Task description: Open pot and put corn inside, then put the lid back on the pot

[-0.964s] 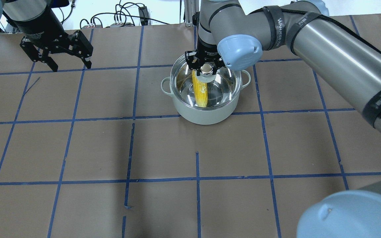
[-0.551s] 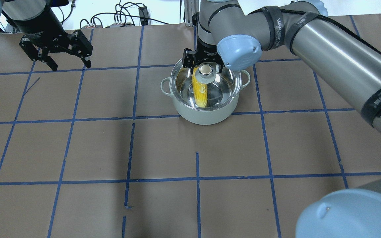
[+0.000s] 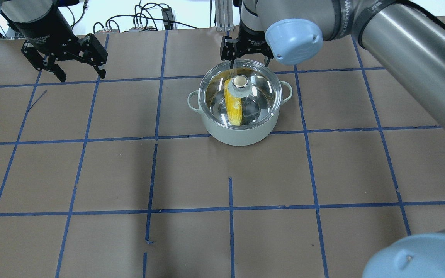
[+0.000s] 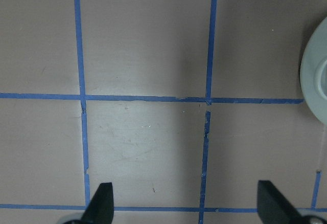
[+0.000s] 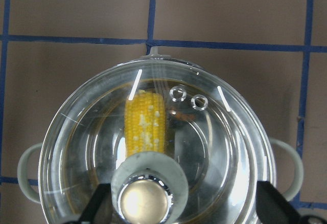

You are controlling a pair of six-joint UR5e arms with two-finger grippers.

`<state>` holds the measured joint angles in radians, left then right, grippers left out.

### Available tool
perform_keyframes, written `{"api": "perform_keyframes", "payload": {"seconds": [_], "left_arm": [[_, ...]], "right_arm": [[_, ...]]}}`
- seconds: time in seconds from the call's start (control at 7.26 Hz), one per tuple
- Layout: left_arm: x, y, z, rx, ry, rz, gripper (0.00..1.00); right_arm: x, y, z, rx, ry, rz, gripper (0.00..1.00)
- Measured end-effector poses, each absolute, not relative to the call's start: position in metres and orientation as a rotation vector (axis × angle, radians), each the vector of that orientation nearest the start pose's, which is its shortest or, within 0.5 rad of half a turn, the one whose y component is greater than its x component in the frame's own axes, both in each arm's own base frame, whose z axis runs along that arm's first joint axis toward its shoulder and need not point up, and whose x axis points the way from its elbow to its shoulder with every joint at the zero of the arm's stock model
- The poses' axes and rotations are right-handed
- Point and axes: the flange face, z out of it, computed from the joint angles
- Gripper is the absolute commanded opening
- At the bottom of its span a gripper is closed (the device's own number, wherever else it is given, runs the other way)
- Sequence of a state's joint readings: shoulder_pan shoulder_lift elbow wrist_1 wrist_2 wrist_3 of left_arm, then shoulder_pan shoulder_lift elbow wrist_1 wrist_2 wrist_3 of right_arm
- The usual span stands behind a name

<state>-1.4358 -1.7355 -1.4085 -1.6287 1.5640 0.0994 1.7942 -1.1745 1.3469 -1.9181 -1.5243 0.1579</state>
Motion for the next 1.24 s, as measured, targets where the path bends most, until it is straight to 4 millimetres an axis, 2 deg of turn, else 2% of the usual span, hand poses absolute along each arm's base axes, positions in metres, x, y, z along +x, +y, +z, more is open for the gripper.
{"api": "perform_keyframes", "payload": {"seconds": [0.28,0.55,0.69,0.96,1.1,1.24], "left_arm": [[-0.058,-0.568,0.476,-0.056,3.153,0.089,1.0],[-0.058,-0.568,0.476,-0.059,3.153,0.09,1.0],[-0.058,-0.568,0.476,-0.06,3.153,0.09,1.0],[-0.059,-0.567,0.476,-0.059,3.153,0.09,1.0],[-0.062,-0.565,0.478,-0.055,3.155,0.083,1.0],[-0.074,-0.56,0.485,-0.032,3.156,0.065,1.0]], "right_arm": [[0.219,-0.619,0.443,-0.189,3.068,-0.26,1.0],[0.152,-0.608,0.477,-0.236,3.083,-0.245,1.0],[0.132,-0.603,0.487,-0.231,3.088,-0.245,0.99],[0.123,-0.588,0.489,-0.229,3.094,-0.233,0.99],[0.122,-0.576,0.482,-0.226,3.096,-0.212,0.99],[0.122,-0.565,0.474,-0.221,3.096,-0.195,0.99]]}}
